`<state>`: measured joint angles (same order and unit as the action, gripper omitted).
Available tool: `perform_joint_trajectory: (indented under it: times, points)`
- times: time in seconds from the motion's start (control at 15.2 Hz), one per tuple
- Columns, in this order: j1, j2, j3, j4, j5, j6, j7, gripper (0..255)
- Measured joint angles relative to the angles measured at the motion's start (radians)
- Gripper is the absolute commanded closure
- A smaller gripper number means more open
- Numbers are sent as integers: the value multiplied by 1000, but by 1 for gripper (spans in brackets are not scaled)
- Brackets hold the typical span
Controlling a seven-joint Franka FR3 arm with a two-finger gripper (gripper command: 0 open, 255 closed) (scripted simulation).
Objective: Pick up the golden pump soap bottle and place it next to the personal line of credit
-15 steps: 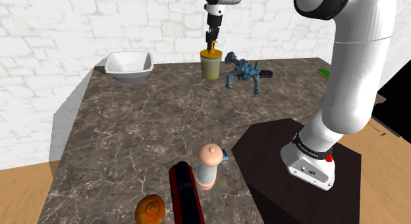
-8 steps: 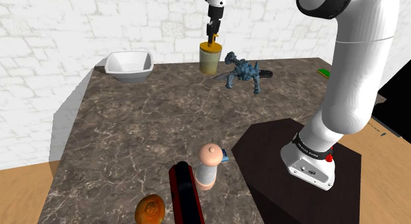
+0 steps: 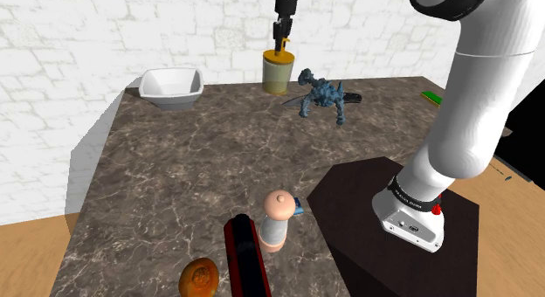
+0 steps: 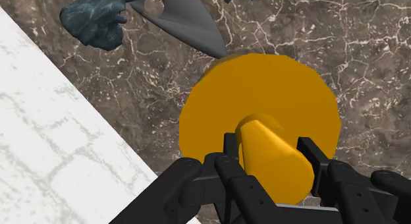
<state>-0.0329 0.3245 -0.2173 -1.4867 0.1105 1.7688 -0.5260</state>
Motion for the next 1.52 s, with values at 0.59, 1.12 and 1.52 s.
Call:
perform_joint_trajectory:
  times: [0.59,1.12,1.52]
  points:
    - [111,-233,53,-200,-50,-20,166,255]
    - [199,-385,135,-277,-67,-85,342,255]
    - [255,-451,204,-283,-62,-139,469,255]
